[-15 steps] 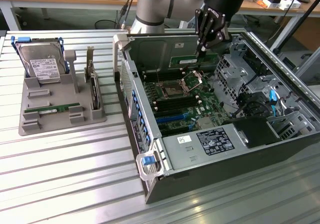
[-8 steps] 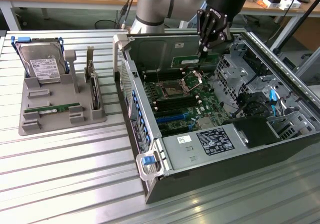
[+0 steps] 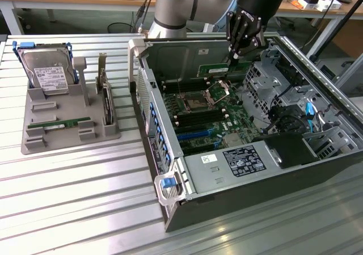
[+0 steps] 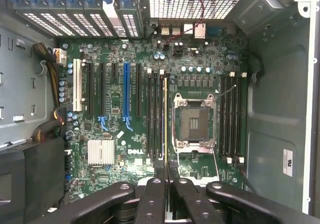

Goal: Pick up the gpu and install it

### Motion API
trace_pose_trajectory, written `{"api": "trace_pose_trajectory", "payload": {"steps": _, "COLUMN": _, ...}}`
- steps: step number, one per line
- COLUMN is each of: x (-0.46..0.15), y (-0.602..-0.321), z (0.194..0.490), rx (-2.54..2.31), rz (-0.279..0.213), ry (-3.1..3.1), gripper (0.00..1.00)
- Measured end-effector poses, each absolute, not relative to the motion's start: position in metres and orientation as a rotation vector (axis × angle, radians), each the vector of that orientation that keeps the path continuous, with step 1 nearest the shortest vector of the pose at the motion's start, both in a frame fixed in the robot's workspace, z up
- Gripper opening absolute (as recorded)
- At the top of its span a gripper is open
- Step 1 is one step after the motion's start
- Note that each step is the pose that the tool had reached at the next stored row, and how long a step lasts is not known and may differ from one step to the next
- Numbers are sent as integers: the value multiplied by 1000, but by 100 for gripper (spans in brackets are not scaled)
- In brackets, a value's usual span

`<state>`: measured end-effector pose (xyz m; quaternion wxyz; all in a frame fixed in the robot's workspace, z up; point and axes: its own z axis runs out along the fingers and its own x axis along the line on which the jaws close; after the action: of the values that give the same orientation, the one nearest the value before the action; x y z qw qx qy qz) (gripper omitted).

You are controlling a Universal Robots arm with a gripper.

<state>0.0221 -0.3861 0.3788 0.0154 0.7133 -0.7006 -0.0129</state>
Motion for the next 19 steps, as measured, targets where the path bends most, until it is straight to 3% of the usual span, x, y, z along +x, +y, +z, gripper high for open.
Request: {"api": "trace_pose_trajectory", "payload": {"steps": 19, "x": 22, "y": -386, "z": 376, "rx": 2219, "rz": -40, "ry": -2179, "gripper": 12}}
